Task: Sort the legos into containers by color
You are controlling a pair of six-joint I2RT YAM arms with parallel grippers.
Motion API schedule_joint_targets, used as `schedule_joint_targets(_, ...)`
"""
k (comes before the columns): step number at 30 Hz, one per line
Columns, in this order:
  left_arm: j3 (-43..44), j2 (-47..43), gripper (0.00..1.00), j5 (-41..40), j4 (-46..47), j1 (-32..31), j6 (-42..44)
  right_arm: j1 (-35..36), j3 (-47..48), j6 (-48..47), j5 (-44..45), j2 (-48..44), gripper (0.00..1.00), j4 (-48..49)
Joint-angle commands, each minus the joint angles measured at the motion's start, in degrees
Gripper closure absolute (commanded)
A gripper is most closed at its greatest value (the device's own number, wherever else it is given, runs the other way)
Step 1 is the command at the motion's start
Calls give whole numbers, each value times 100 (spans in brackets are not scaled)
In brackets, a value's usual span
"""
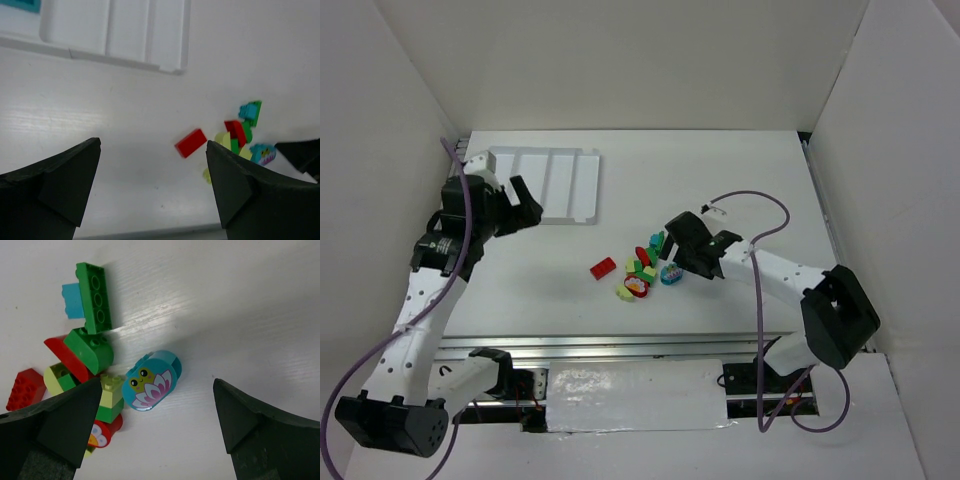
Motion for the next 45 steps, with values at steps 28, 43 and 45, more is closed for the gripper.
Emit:
schedule_joint_targets(28, -1588, -1030, 1, 729, 243, -499, 439, 648, 292, 2082, 872, 1442, 33, -319)
schedule_joint_targets(43, -2281, -1100, 1, 2703, 1418, -552, -1070, 1525, -524, -1676, 680, -365, 100, 1647)
schedule_joint_targets(45, -2745, -1100, 1, 3495, 2401, -613, -2041, 1956, -770, -2772, -72, -718, 100, 2377)
